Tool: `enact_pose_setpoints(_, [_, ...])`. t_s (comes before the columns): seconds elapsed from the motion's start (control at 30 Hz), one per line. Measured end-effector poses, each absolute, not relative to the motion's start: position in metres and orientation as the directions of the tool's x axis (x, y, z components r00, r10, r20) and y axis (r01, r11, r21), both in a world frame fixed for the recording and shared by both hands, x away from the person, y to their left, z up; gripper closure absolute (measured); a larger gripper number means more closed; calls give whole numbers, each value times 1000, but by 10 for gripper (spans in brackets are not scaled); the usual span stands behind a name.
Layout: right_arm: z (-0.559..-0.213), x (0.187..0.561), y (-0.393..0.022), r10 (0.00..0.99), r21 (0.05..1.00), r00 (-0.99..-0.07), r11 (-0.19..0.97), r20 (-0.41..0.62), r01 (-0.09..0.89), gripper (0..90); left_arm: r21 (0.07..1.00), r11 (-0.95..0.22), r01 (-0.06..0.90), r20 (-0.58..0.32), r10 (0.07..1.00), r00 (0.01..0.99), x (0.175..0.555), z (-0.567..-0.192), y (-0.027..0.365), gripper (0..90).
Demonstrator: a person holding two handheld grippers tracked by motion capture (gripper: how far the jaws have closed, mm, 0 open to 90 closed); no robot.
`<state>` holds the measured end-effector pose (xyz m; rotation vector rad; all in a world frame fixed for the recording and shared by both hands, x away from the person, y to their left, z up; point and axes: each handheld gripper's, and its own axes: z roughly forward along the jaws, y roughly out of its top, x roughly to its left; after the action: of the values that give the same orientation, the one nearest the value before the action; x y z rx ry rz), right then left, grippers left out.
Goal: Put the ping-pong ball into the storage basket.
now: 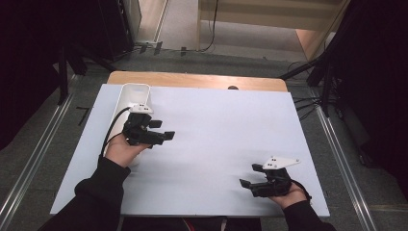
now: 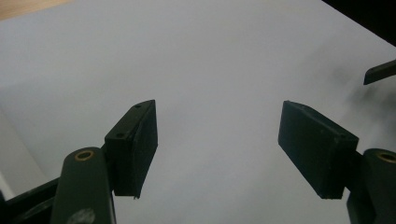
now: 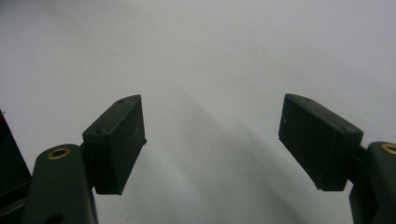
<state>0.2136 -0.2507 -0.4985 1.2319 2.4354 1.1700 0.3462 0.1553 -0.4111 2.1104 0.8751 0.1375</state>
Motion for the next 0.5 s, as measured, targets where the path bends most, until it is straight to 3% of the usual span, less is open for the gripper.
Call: enact_pose_setpoints(0.5, [-499, 214, -251, 746, 710, -641, 350, 183, 611, 215, 761, -407, 506, -219, 572, 790, 328, -421, 160, 288])
